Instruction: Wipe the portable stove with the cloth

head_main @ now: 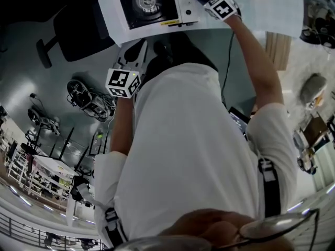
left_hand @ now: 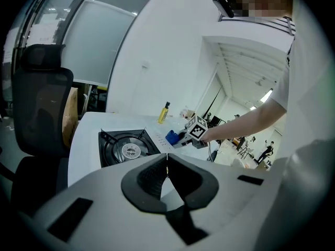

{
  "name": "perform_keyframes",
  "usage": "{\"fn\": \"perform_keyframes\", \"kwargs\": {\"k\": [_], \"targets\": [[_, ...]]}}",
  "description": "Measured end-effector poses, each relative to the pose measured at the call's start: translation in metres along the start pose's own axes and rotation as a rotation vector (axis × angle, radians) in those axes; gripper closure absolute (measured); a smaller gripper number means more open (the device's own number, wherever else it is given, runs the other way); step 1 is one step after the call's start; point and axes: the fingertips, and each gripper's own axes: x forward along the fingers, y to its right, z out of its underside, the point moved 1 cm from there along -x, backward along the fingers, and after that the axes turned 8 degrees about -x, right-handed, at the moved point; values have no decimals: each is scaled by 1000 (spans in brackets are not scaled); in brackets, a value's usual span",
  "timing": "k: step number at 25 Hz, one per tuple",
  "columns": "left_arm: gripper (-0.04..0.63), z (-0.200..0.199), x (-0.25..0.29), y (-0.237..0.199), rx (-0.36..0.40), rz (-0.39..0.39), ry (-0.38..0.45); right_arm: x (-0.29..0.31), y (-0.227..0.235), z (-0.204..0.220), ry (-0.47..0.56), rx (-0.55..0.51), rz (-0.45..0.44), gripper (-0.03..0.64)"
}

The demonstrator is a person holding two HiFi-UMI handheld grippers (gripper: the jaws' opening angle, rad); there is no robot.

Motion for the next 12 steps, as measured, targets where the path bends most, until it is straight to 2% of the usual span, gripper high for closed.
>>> {"fn": "perform_keyframes", "kwargs": {"k": [12], "targets": [[558, 15, -11, 12, 31, 36, -29, -9, -45, 31, -17, -29, -34, 472]]}}
